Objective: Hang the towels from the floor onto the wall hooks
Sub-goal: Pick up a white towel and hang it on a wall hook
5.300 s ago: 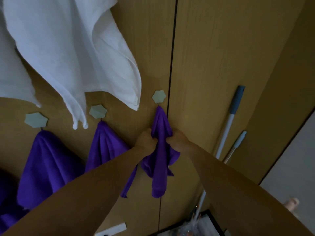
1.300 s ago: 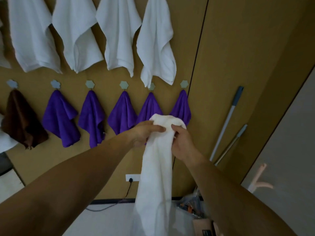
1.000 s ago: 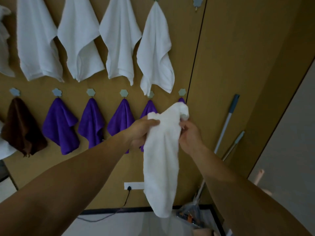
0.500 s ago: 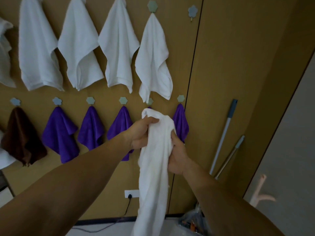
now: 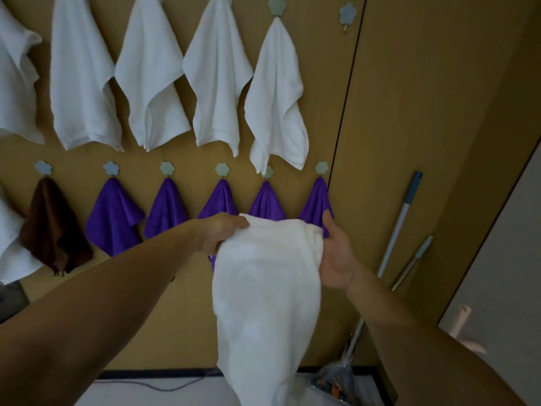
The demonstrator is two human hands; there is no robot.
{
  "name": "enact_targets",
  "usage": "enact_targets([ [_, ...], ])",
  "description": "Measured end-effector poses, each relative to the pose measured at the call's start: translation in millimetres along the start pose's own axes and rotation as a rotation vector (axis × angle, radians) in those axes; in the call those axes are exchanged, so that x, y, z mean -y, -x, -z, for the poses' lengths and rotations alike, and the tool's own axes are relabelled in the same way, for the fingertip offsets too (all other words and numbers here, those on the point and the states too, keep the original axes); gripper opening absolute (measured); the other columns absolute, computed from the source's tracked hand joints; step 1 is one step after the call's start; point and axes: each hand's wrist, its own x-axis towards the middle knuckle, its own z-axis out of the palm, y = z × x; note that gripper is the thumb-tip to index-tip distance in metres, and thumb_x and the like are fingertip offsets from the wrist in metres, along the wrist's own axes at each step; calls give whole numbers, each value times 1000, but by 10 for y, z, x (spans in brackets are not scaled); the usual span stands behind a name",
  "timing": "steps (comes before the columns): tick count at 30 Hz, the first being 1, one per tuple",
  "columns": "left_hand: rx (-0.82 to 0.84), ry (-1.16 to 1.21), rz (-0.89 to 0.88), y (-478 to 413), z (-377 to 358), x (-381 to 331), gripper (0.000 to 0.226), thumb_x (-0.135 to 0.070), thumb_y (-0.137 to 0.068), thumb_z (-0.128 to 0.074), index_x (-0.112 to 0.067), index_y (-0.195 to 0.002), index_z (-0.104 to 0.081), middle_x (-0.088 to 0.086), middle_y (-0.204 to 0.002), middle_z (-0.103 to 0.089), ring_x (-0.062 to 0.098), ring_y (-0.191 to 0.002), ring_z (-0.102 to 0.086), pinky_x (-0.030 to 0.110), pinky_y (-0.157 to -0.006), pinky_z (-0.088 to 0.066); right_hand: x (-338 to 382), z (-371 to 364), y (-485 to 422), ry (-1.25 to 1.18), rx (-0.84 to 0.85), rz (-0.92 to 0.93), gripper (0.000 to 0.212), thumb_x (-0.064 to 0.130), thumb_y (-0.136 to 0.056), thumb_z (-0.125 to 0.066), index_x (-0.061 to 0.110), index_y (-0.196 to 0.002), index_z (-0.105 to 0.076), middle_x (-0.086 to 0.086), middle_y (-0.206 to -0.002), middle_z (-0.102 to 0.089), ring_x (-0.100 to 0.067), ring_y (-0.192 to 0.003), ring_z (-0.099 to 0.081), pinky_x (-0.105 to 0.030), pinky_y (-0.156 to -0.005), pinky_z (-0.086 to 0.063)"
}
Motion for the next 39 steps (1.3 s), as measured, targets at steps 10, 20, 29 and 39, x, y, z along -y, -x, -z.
enact_targets([
  [10,330,34,2,99,586,-74,55,-23,-75,-72,-1,-124,-59,16,-130,-59,33,-119,-57,45,-103,-42,156,378,340,236,-267,-78,57,40,-78,-70,7,-124,-64,-17,-127,-63,-32,-109,-64,-46,-85,-55],
  [20,-170,82,-120,-121,592,106,34,-12,-87,-65,-11,-121,-61,8,-119,-60,28,-109,-56,45,-101,-45,118,498,472,251,-540,14,39,5,-90,-53,0,-129,-52,-12,-101,-70,-23,-87,-67,-36,-76,-59],
  [29,-439,86,-264,-156,703,165,27,-21,-90,-63,-6,-112,-61,9,-109,-62,21,-97,-59,31,-81,-50,342,329,348,135,-524,384,29,-2,-96,-42,2,-106,-69,-17,-110,-66,-20,-88,-70,-32,-86,-54],
  [39,-130,69,-65,-244,674,632,26,-4,-88,-60,-4,-114,-63,19,-119,-60,32,-103,-59,45,-90,-47,224,429,219,404,-849,260,10,12,-91,-63,8,-100,-64,-4,-92,-66,-14,-79,-64,-26,-66,-52],
])
